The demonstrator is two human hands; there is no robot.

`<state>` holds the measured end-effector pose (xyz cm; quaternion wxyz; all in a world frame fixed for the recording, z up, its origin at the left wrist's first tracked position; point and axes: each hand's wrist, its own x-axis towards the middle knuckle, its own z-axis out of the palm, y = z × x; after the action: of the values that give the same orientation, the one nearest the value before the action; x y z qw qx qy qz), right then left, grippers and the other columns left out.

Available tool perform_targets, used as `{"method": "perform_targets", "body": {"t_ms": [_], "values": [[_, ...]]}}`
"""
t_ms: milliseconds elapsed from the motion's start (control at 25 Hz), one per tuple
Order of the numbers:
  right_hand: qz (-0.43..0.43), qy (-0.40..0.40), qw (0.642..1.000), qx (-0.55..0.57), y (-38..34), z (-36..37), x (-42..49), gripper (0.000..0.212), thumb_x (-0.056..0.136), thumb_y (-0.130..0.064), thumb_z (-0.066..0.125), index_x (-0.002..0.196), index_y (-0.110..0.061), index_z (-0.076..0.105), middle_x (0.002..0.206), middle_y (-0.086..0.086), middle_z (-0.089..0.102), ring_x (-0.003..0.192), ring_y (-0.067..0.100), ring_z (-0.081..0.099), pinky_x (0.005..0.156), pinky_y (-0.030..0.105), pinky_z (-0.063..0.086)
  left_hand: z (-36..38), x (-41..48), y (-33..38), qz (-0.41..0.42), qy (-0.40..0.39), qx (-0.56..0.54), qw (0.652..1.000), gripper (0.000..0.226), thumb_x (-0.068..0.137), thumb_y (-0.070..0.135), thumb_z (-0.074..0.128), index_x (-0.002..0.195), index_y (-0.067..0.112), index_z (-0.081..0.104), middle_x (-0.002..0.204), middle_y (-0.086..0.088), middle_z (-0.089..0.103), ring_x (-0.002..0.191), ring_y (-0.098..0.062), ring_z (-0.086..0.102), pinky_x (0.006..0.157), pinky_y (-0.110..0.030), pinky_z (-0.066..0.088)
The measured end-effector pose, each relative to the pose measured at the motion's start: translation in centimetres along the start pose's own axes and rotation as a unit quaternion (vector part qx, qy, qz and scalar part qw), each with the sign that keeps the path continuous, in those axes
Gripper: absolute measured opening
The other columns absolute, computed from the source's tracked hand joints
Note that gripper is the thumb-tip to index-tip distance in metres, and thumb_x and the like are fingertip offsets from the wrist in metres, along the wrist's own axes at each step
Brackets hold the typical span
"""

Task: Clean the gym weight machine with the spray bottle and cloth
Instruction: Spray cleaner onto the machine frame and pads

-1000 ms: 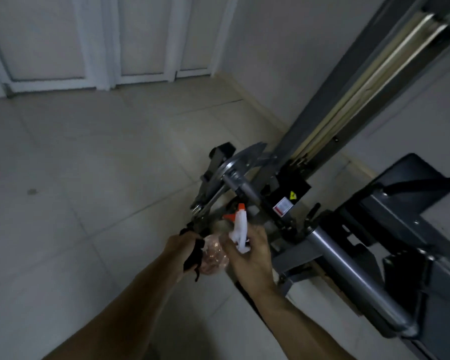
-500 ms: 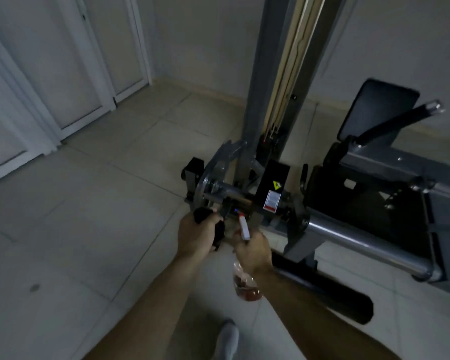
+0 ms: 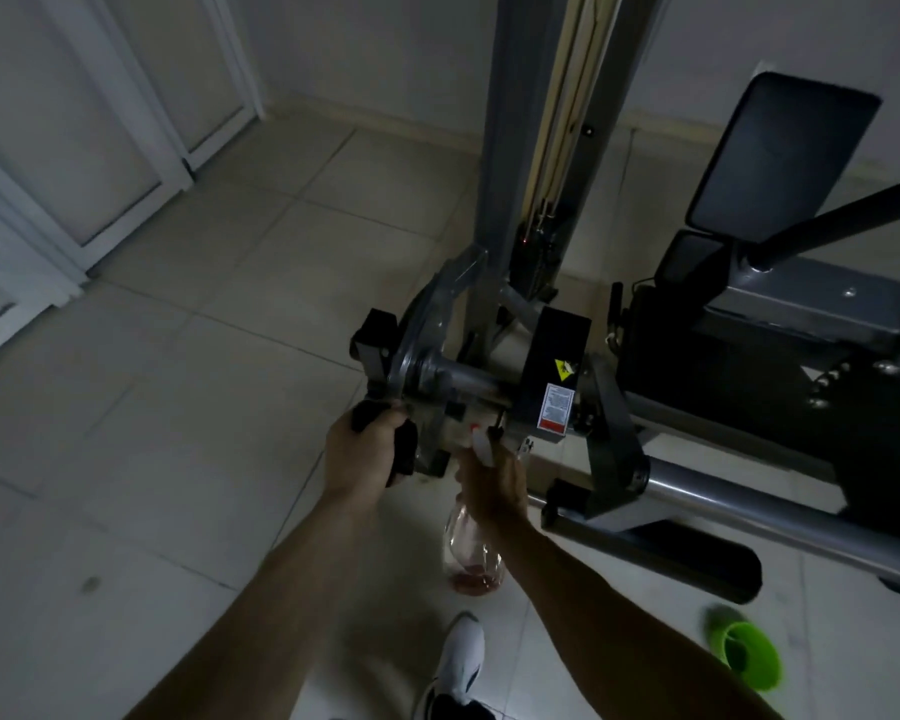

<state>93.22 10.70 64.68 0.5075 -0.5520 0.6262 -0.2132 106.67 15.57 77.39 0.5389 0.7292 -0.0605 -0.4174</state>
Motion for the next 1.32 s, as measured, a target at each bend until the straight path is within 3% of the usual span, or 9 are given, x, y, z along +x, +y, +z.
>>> {"method": "perform_targets", "body": {"t_ms": [200, 440, 720, 880, 960, 1000, 1080, 1160, 1320], "values": [[-0.048, 0.085, 0.987, 0.125, -10.9, -6.1, -0.6, 0.009, 0.1, -0.041, 0.063, 0.103, -0.042, 0.054, 0.097, -0.001, 0.065, 0.082, 0.013, 0.065, 0.073, 0.03, 0.056, 4.9, 4.0, 5.2, -0.013, -0.039, 0.034, 0.999, 0.023, 0.087, 0.027, 0.074, 0.1, 0.009, 0.069, 0.076, -0.011, 0.071, 0.055, -0.021, 0.067, 0.042, -0.025, 0.046], [-0.105, 0.299, 0.942, 0.113, -16.0, -11.4, 6.7, 0.046, 0.09, -0.002, 0.063, 0.125, -0.024, 0.043, 0.092, 0.007, 0.056, 0.073, 0.008, 0.057, 0.066, 0.028, 0.052, 12.7, 9.9, 8.0, -0.055, -0.213, 0.071, 0.973, 0.049, 0.07, 0.044, 0.081, 0.109, 0.016, 0.072, 0.098, -0.011, 0.076, 0.084, -0.028, 0.075, 0.047, -0.024, 0.048], [-0.071, 0.413, 0.901, 0.111, -17.4, -7.7, 11.3, 0.058, 0.094, -0.009, 0.066, 0.144, -0.021, 0.039, 0.111, 0.003, 0.058, 0.096, 0.006, 0.06, 0.078, 0.021, 0.051, 13.7, 18.0, 10.3, -0.061, -0.322, 0.214, 0.92, 0.03, 0.083, 0.037, 0.08, 0.106, 0.02, 0.072, 0.097, -0.01, 0.075, 0.07, -0.024, 0.074, 0.047, -0.026, 0.05], [-0.012, 0.405, 0.91, 0.087, -17.3, -6.3, 11.3, 0.088, 0.094, -0.016, 0.074, 0.161, -0.025, 0.017, 0.12, -0.032, 0.054, 0.109, -0.02, 0.053, 0.078, 0.004, 0.048, 13.8, 21.4, 10.7, -0.087, -0.383, 0.269, 0.879, 0.035, 0.082, 0.037, 0.08, 0.109, 0.016, 0.073, 0.097, -0.015, 0.075, 0.071, -0.025, 0.073, 0.045, -0.025, 0.048], [0.017, 0.386, 0.92, 0.058, -16.6, -5.5, 10.2, 0.11, 0.091, -0.028, 0.076, 0.164, -0.025, -0.006, 0.139, -0.041, 0.044, 0.125, -0.017, 0.047, 0.096, 0.012, 0.047, 13.8, 21.8, 10.6, -0.121, -0.41, 0.274, 0.862, 0.036, 0.083, 0.037, 0.079, 0.106, 0.01, 0.073, 0.091, -0.016, 0.076, 0.071, -0.026, 0.07, 0.047, -0.027, 0.048], [0.029, 0.387, 0.921, 0.035, -16.0, -4.8, 9.3, 0.112, 0.09, -0.035, 0.074, 0.163, -0.028, -0.011, 0.156, -0.026, 0.038, 0.138, -0.004, 0.043, 0.11, 0.025, 0.044, 13.8, 21.7, 10.4, -0.143, -0.416, 0.27, 0.857, 0.035, 0.085, 0.037, 0.077, 0.104, 0.008, 0.073, 0.087, -0.016, 0.076, 0.07, -0.026, 0.069, 0.05, -0.028, 0.05], [0.034, 0.451, 0.892, -0.006, -14.4, -2.4, 6.6, 0.091, 0.089, -0.032, 0.065, 0.163, -0.021, 0.013, 0.163, 0.002, 0.035, 0.149, 0.019, 0.036, 0.119, 0.045, 0.039, 13.6, 21.3, 9.6, -0.187, -0.429, 0.266, 0.843, 0.032, 0.09, 0.034, 0.072, 0.105, 0.006, 0.071, 0.082, -0.017, 0.075, 0.069, -0.028, 0.067, 0.056, -0.032, 0.052], [-0.014, 0.51, 0.859, -0.023, -13.0, 0.9, 4.1, 0.052, 0.091, -0.018, 0.056, 0.143, -0.017, 0.053, 0.144, 0.0, 0.053, 0.134, 0.018, 0.051, 0.107, 0.044, 0.047, 13.4, 20.4, 8.1, -0.207, -0.439, 0.273, 0.83, 0.031, 0.093, 0.034, 0.067, 0.108, 0.007, 0.07, 0.085, -0.016, 0.076, 0.073, -0.029, 0.069, 0.058, -0.033, 0.051], [0.012, 0.387, 0.894, 0.226, -12.7, 7.9, 3.8, 0.037, 0.104, -0.039, 0.053, 0.138, -0.033, 0.063, 0.143, -0.005, 0.059, 0.135, 0.012, 0.053, 0.112, 0.037, 0.045, 11.7, 18.6, 4.4, -0.205, -0.521, 0.29, 0.776, 0.053, 0.087, 0.061, 0.065, 0.12, 0.02, 0.072, 0.117, -0.01, 0.074, 0.106, -0.025, 0.07, 0.089, -0.04, 0.055]]}}
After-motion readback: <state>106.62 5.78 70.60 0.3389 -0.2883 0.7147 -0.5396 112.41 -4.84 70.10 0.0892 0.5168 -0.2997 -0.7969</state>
